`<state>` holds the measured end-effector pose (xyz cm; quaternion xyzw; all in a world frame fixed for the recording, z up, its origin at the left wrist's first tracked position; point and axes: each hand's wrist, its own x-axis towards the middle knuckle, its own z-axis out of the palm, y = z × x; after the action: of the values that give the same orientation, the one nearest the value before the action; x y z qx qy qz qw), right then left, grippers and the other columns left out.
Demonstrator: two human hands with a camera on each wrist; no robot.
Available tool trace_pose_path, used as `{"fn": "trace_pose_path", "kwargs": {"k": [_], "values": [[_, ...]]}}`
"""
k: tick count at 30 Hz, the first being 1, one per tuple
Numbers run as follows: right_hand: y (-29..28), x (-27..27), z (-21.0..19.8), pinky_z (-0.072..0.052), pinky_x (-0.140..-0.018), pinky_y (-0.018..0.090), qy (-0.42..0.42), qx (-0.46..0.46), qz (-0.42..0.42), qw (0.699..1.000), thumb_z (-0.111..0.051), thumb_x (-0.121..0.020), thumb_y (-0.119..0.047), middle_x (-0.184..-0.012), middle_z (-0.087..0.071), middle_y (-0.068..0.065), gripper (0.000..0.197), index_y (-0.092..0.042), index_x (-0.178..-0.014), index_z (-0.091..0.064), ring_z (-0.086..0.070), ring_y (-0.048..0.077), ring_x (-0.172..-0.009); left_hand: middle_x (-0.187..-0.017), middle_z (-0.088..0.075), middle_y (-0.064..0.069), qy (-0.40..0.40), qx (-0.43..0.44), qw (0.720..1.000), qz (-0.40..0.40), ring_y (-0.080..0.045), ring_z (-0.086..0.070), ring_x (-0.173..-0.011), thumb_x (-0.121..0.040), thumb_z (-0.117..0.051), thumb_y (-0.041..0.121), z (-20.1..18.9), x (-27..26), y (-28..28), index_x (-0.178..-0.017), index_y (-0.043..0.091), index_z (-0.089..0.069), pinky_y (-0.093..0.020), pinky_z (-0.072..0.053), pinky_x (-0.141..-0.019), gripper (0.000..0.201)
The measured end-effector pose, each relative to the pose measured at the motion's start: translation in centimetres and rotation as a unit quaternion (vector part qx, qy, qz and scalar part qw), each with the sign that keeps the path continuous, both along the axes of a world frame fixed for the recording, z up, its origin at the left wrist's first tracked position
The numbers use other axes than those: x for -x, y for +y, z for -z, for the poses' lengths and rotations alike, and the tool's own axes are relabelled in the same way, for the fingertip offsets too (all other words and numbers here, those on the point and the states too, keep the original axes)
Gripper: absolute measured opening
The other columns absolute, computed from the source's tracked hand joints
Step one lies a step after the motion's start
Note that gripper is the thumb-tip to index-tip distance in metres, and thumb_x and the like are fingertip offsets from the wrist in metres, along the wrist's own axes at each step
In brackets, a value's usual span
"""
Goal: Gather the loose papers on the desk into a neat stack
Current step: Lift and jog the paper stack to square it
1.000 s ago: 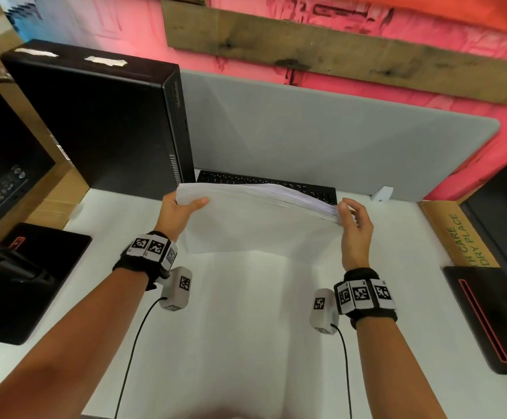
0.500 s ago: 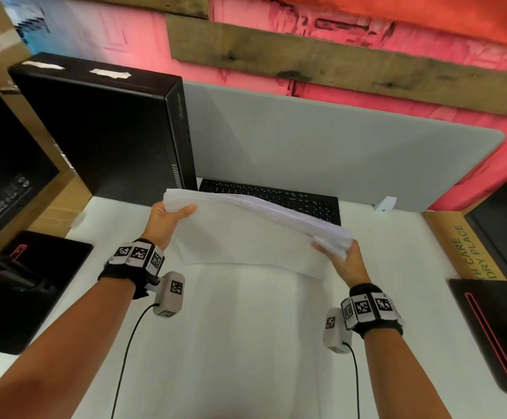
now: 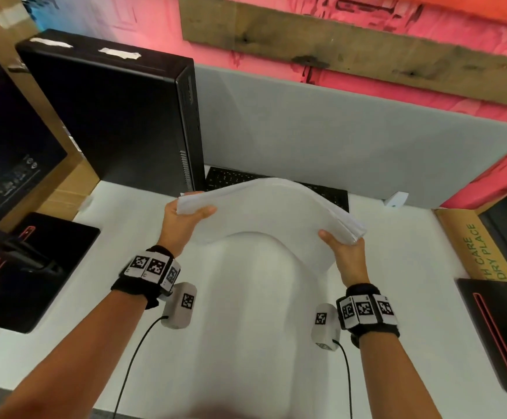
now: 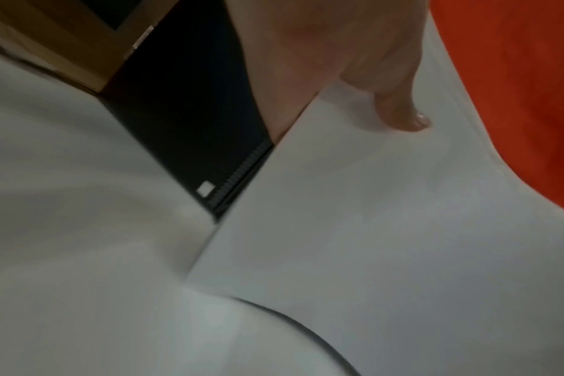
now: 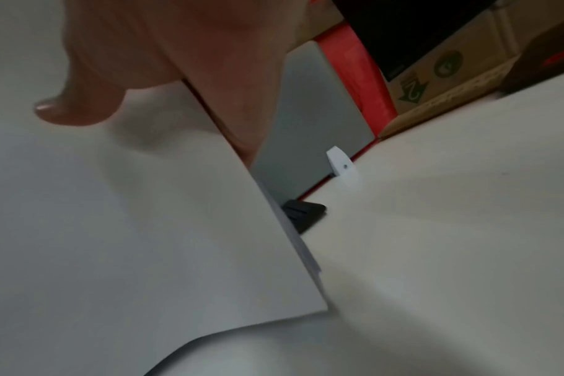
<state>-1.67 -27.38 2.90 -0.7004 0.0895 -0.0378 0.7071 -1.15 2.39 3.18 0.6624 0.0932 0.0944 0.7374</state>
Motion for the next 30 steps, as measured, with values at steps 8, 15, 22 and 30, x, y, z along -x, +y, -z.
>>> {"fn": "trace_pose_path", "kwargs": {"k": [8,15,22,30], "values": [[-0.2,0.6,-0.3,-0.051,-0.064,0.008,-0.009,-0.024,0.04,0.999,-0.065,-0.082,-0.004,-0.09,-0.065,-0.008,0.027,-0.029,-0.091,-0.062,-0.065,-0.007,-0.073,-0.078,-0.073,0.013,0.009,-0.006,1.0,0.0,-0.004,-0.068,-0.079,-0.077,-0.067,-0.001,-0.2,0.4,-0.3,-0.088,0.02,-0.067,-0.023,-0.057,-0.077,0.024],[-0.3,1.9,1.6,-0.049,-0.075,0.022,0.07,-0.01,0.02,0.997,-0.07,-0.076,-0.001,-0.097,-0.064,-0.001,0.034,-0.029,-0.09,-0.058,-0.061,0.011,-0.087,-0.1,-0.068,-0.004,0.026,-0.026,0.999,0.016,-0.017,-0.067,-0.091,-0.075,-0.07,0.001,0.1,0.5,0.7,-0.103,0.011,-0.063,-0.03,-0.055,-0.08,0.031],[-0.4,0.6,-0.1,-0.048,-0.094,0.04,0.057,0.054,0.029,0.997,-0.067,-0.08,-0.005,-0.101,-0.065,0.011,0.021,-0.01,-0.1,-0.063,-0.062,0.031,-0.102,-0.094,-0.063,0.0,0.016,-0.345,0.935,0.076,-0.016,-0.059,-0.09,-0.073,-0.074,0.011,-4.7,-2.5,1.8,-0.1,0.013,-0.065,-0.029,-0.047,-0.084,0.028],[1.9,-1.1,-8.5,-0.032,-0.057,0.025,-0.16,0.379,-0.101,0.906,-0.055,-0.082,-0.003,-0.059,-0.056,0.005,0.016,-0.005,-0.07,-0.066,-0.049,0.009,-0.063,-0.086,-0.069,-0.008,-0.029,-0.549,0.784,0.288,-0.022,-0.06,-0.078,-0.077,-0.071,0.022,-10.3,-3.7,-2.7,-0.094,0.007,-0.067,-0.033,-0.047,-0.069,0.022]]}}
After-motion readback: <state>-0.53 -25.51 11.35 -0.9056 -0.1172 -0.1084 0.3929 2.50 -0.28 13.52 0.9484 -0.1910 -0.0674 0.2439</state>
